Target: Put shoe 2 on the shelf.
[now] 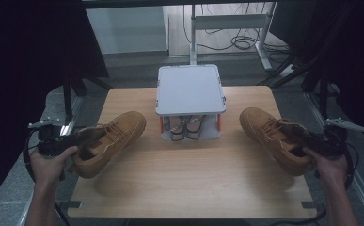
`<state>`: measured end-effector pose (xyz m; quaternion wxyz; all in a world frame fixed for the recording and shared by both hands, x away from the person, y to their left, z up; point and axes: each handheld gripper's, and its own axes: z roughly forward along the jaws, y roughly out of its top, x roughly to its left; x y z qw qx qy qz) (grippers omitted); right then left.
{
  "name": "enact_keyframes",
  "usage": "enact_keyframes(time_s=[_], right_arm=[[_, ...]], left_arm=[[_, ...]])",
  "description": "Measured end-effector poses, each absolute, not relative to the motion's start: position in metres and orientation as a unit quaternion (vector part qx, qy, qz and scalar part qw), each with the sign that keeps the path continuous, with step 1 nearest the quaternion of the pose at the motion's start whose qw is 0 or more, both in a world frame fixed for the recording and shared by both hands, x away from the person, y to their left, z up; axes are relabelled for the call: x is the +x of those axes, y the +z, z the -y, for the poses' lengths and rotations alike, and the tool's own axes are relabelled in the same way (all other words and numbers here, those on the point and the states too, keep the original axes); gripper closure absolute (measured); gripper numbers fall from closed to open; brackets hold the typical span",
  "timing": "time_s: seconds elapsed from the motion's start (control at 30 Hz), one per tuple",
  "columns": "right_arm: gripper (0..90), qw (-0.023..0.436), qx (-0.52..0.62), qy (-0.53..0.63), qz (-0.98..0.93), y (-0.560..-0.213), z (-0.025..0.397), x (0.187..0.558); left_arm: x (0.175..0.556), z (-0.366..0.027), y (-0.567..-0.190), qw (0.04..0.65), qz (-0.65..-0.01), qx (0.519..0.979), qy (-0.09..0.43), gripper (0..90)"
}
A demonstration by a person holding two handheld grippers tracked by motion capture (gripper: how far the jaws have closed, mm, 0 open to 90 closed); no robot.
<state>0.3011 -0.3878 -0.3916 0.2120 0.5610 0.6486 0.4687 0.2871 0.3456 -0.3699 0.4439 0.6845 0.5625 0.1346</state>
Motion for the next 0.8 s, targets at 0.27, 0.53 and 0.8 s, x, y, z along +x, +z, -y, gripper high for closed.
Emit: enact_keyframes(time_s=[0.27,0.53,0.8], right_arm=[[81.0,0.207,0.56,0.506,-0.622,-0.379,0.376,0.301],[81.0,0.208,0.561,0.529,-0.602,-0.373,0.365,0.306],[81.0,0.212,0.564,0.54,-0.588,-0.367,0.363,0.306]], left_arm=[[0.295,-0.347,-0.361,0.467,-0.568,0.665,0.131,79.0],[0.303,-0.343,-0.354,0.476,-0.574,0.652,0.136,79.0],[0.306,-0.341,-0.345,0.489,-0.579,0.635,0.148,79.0]])
